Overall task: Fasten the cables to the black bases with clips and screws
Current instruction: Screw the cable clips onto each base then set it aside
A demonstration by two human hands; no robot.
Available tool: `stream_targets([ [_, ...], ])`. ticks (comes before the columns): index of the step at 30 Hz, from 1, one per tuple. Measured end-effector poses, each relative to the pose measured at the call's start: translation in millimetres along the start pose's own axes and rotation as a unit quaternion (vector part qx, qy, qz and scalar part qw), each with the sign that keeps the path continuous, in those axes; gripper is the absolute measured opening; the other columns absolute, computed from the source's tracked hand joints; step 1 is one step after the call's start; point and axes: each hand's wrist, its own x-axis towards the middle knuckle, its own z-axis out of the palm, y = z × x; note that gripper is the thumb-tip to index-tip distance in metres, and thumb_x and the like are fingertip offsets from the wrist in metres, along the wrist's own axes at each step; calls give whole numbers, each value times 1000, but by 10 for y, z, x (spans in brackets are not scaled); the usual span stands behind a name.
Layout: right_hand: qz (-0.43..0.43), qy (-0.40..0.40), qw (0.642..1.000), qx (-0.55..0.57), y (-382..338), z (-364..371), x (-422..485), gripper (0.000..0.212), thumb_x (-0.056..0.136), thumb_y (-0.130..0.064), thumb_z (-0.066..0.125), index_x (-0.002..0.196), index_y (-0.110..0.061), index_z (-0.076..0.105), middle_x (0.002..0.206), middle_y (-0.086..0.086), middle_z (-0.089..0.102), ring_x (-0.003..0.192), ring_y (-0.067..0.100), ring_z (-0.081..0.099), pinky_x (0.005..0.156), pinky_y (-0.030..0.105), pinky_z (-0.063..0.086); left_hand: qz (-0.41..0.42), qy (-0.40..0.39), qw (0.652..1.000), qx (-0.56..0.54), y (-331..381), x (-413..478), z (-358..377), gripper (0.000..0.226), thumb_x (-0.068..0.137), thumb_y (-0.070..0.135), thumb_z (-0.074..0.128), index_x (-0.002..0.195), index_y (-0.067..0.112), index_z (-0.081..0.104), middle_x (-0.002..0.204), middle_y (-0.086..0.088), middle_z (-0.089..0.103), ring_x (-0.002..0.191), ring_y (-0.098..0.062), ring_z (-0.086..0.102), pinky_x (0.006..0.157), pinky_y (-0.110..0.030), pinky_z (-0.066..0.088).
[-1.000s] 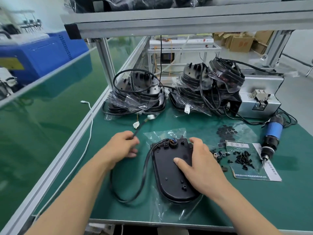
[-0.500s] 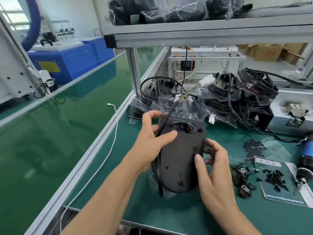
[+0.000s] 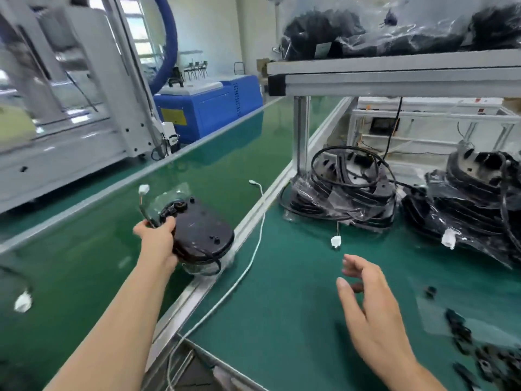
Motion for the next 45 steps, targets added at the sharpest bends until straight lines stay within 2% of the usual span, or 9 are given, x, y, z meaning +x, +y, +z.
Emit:
stream_targets([
  [8, 34, -27, 999, 29, 77, 306, 223, 38, 96, -15, 59, 132, -26, 50, 119, -15, 56, 110, 1, 55, 89, 26, 40, -45, 167, 981, 89, -29, 453, -617, 54, 88, 20, 63, 130, 23, 28, 131, -13, 44, 112, -32, 54, 97, -50, 49],
  [16, 73, -12, 997, 25, 186, 276, 308, 36, 97, -14, 58, 129, -26, 50, 119, -13, 55, 108, -7, 53, 85, 18, 40, -56, 267, 910, 312, 26, 484, -636, 68, 85, 20, 66, 140, -3, 33, 148, -21, 30, 131, -40, 37, 109, -47, 35],
  [18, 82, -1, 996, 32, 210, 262, 328, 35, 96, -13, 59, 127, -28, 50, 118, -12, 55, 108, -9, 52, 82, 13, 41, 35, 272, 866, 418, 123, 411, -530, 75, 82, 17, 70, 141, -5, 29, 147, -23, 28, 131, -42, 34, 111, -51, 31],
  [22, 95, 15, 994, 45, 229, 249, 377, 36, 96, -10, 59, 125, -29, 49, 117, -12, 55, 108, -9, 51, 81, 4, 40, 242, 85, 859, 443, 275, 23, 276, 64, 86, 32, 69, 138, 4, 45, 144, -22, 35, 132, -37, 35, 113, -45, 29],
  [29, 83, 44, 995, 45, 213, 100, 534, 38, 96, -8, 59, 128, -26, 49, 119, -11, 53, 109, -4, 52, 84, 11, 43, 261, -252, 862, 354, 18, -935, 2073, 30, 86, 41, 63, 102, 16, 63, 98, 5, 65, 96, -18, 60, 88, -33, 47],
  [36, 144, 126, 979, 76, 214, -133, 938, 47, 100, -22, 53, 145, -20, 38, 144, -7, 41, 130, 7, 44, 111, 27, 36, 296, -328, 746, 498, -284, -1297, 3107, 45, 88, 51, 57, 85, 7, 52, 73, -3, 55, 75, -26, 55, 52, -28, 35],
  [41, 217, 122, 961, 120, 192, -338, 1729, 61, 104, -32, 40, 159, -16, 17, 164, 4, 23, 148, 20, 25, 117, 33, 22, 283, -342, 671, 594, -400, -1218, 3383, 89, 81, 71, 54, 129, -4, 51, 128, -18, 57, 107, -34, 61, 87, -40, 52],
  [43, 278, 86, 941, 172, 234, -370, 1963, 61, 103, -37, 39, 158, -17, 22, 162, 6, 28, 145, 27, 32, 118, 40, 28, 280, -347, 647, 619, -420, -1189, 3412, 91, 78, 67, 62, 136, -1, 46, 134, -16, 54, 110, -32, 60, 92, -42, 52],
  [45, 303, 73, 927, 208, 279, -381, 2060, 56, 101, -39, 43, 151, -15, 37, 154, 7, 41, 137, 28, 43, 113, 45, 37, 249, -352, 676, 597, -429, -1134, 3421, 75, 73, 58, 72, 126, 6, 58, 123, -13, 63, 104, -29, 63, 91, -42, 53],
])
